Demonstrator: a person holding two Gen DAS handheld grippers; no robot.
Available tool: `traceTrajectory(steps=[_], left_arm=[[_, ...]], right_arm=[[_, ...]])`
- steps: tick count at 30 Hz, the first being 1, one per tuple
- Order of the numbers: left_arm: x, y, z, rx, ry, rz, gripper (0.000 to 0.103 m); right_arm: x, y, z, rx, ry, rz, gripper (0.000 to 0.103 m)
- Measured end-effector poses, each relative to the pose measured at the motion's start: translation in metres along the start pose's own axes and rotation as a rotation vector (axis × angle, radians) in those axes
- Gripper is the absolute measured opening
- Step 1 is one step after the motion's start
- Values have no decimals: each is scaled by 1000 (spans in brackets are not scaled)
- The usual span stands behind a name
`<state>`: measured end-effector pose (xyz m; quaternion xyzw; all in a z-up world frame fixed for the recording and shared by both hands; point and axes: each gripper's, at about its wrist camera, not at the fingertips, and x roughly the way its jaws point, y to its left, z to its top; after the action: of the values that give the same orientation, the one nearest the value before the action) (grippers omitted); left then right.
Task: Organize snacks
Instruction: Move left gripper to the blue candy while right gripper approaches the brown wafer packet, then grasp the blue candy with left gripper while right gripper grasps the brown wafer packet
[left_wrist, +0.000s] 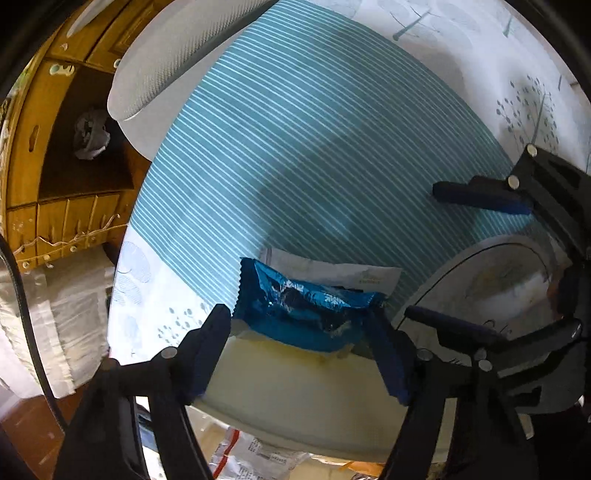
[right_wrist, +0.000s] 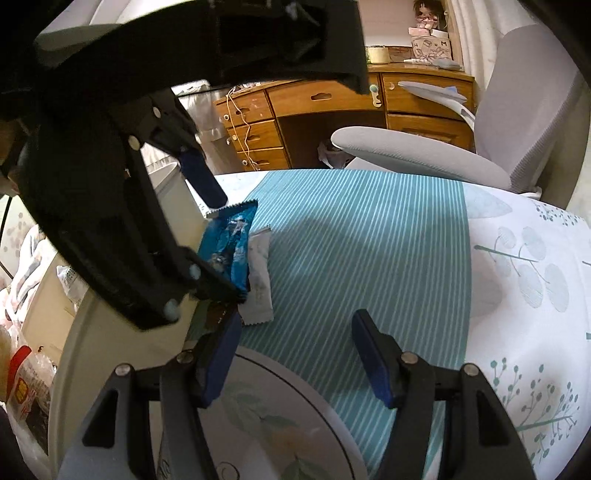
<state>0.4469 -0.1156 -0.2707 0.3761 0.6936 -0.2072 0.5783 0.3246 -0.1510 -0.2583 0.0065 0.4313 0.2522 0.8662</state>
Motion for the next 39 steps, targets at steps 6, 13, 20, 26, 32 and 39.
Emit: traceTrajectory(steps=[6, 13, 20, 26, 32, 39], left_arm=[[-8, 14, -4, -52, -42, -54, 48], [-19, 31, -10, -146, -87, -111, 7], [-28, 40, -17, -224, -118, -138, 7], [-28, 54, -21, -282, -134, -174, 7], [-13, 72, -18, -297, -110, -177, 13], [3, 78, -10, -295, -81, -153, 68]], right_arm=[[1, 1, 3, 1, 0, 12, 63], [9, 7, 13, 5, -7, 28, 63], [23, 14, 26, -2, 6, 48, 63], [35, 16, 39, -3, 27, 59, 63], [42, 19, 39, -9, 63, 59, 63], [44, 23, 40, -49, 77, 21, 55]])
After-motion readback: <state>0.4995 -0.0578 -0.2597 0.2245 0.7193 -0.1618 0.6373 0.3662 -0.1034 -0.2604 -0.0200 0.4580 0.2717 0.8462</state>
